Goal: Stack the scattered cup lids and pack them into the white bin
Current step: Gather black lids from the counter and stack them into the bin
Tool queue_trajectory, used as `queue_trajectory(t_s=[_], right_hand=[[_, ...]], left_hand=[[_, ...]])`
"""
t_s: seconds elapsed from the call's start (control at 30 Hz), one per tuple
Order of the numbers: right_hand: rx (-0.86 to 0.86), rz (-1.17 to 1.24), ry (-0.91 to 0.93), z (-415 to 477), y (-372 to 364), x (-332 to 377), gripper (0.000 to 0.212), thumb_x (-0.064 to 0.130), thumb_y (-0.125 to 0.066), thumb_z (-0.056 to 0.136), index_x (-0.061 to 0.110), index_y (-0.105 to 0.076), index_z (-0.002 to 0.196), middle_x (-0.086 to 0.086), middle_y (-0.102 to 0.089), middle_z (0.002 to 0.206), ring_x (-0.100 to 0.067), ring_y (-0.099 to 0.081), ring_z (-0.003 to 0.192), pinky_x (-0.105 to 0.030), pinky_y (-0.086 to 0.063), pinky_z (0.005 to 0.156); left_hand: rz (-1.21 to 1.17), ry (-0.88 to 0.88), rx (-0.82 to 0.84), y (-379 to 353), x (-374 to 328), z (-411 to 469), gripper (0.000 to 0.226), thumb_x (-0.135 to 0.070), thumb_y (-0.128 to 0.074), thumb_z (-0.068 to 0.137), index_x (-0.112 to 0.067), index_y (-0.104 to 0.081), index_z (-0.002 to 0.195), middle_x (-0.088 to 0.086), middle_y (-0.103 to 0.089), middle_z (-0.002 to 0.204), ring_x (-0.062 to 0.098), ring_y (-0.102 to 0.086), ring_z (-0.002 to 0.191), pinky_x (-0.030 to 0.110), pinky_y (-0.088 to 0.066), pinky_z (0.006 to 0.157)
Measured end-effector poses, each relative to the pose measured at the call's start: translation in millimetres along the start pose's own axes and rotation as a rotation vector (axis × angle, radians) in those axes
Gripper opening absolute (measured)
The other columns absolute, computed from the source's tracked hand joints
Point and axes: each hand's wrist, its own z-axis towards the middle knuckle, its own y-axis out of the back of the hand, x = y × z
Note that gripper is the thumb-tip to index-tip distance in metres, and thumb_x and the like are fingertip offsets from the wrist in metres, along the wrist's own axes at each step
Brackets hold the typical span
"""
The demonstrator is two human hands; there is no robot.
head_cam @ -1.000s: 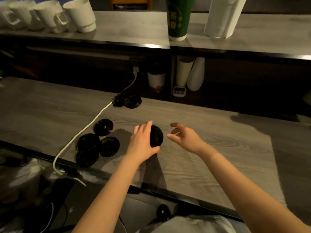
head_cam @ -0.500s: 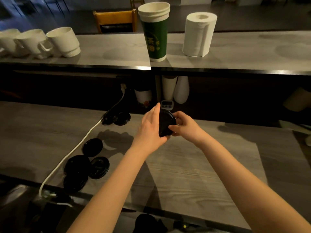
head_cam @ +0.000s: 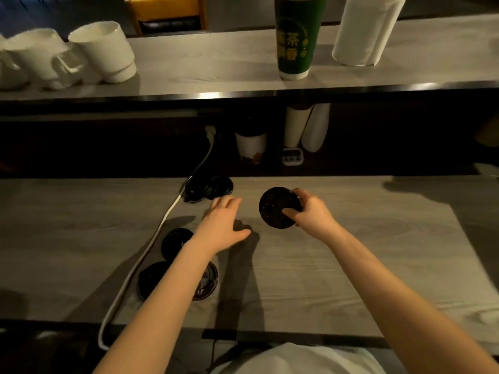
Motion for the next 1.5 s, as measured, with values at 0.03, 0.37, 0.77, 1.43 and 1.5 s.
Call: queue_trajectory(t_s=[0.03,0.37,0.77,1.43,1.5], right_hand=[[0.002,0.010,-0.016,-1.4,-10.9,0.1,0.042,0.015,-0.062,0.088,0.012,-0.048,0.128,-0.012,-0.060,0.121,-0.030,-0.059,0.108,-0.045,-0.053,0.087],[0.026,0.030,-0.071,-17.9,-92.1,4.4,0.037,0.015,-0.064,0.087,0.013,-0.052,0.122,-0.010,-0.062,0.119,-0.028,-0.057,0.110,-0.035,-0.048,0.086],[0.016,0.176,-0.099,-26.8,-111.1,-2.2,0.037,0.012,-0.067,0.084,0.023,-0.053,0.116,-0.009,-0.064,0.114,-0.029,-0.061,0.106,-0.048,-0.053,0.088],[-0.047,0.439,0.170,-20.8,-58.9,60.4,0.034,0.010,-0.061,0.089,0.029,-0.054,0.117,0.001,-0.064,0.103,-0.017,-0.065,0.093,-0.026,-0.058,0.072],[-0.107,0.183,0.184,-20.3,-61.4,61.3,0.037,0.023,-0.062,0.089,0.028,-0.054,0.124,0.007,-0.060,0.093,-0.016,-0.063,0.083,-0.030,-0.057,0.072]], left_hand=[[0.012,0.025,0.074,-3.2,16.7,-1.7,0.080,-0.042,-0.063,0.085,-0.015,-0.021,0.148,0.002,-0.019,0.152,0.023,-0.012,0.141,0.037,-0.024,0.112],[0.233,0.099,0.407,-44.4,102.2,-38.8,0.094,-0.051,-0.074,0.069,-0.020,-0.027,0.144,0.001,-0.022,0.145,0.024,-0.016,0.135,0.039,-0.021,0.110],[0.135,0.075,0.349,-43.0,100.1,-38.1,0.062,-0.041,-0.077,0.071,-0.015,-0.040,0.113,0.004,-0.047,0.121,0.024,-0.043,0.114,0.036,-0.037,0.095],[-1.282,-0.022,-0.413,17.5,27.4,-7.6,0.023,-0.008,-0.042,0.098,-0.028,-0.054,0.099,-0.004,-0.057,0.100,0.010,-0.057,0.096,0.019,-0.045,0.078],[-1.319,-0.050,-0.431,15.5,23.0,-12.2,0.022,-0.010,-0.041,0.099,-0.028,-0.053,0.100,-0.004,-0.054,0.097,0.010,-0.055,0.094,0.021,-0.045,0.080]])
